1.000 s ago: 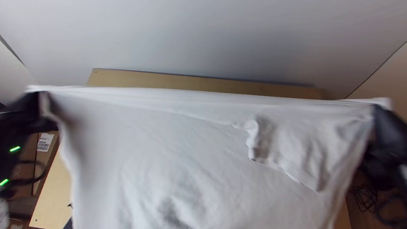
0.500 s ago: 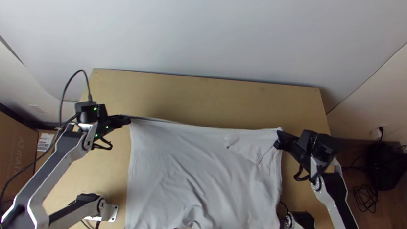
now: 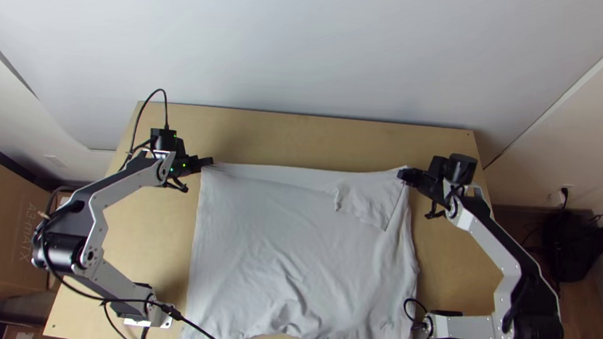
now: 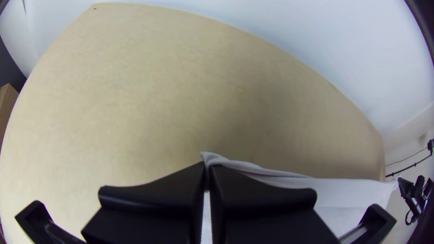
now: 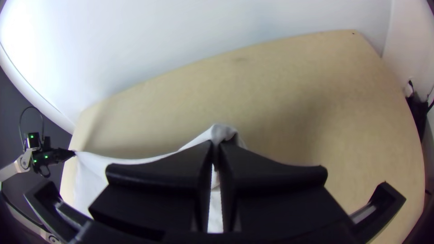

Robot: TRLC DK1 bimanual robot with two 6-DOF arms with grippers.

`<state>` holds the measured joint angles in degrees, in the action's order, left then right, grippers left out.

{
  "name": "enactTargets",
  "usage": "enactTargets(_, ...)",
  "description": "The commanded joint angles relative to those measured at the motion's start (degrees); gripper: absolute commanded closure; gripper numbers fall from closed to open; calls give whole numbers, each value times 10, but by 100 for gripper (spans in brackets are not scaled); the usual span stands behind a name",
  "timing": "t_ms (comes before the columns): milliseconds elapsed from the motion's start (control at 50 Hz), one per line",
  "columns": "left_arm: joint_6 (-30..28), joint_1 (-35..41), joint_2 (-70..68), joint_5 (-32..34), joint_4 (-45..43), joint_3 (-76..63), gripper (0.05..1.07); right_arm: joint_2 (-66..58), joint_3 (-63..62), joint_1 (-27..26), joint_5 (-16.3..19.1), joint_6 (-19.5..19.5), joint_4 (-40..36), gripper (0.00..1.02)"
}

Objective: Fold the t-shirt

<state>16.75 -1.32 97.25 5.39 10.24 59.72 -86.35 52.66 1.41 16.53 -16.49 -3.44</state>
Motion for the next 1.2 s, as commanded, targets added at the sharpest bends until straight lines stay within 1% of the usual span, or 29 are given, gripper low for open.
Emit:
enactTargets(0,7,-25,43,-3,-7,51,104,-46,56,-9,-2,1,17,100)
enactTargets(280,-8,-61,160,5,30,205,104,-173,205,-16,-1,1,4,100)
enactTargets(520,-7,-76,254,8,106,369,104,-278,359,-17,-1,-2,-75,100)
enactTargets(680,-1,-66,287,8,152,443,104,-349,480,-16,4,-3,-150,100)
enactTargets(800,6,-54,268,5,167,435,104,-389,560,-18,21,-14,-233,100)
enactTargets(940,8,-36,213,5,167,384,104,-420,619,-21,29,-13,-312,100)
enactTargets(1080,17,-22,153,9,166,325,104,-450,688,-23,40,-12,-412,100)
enactTargets(1180,21,-18,114,14,160,281,104,-451,708,-23,46,-6,-465,100)
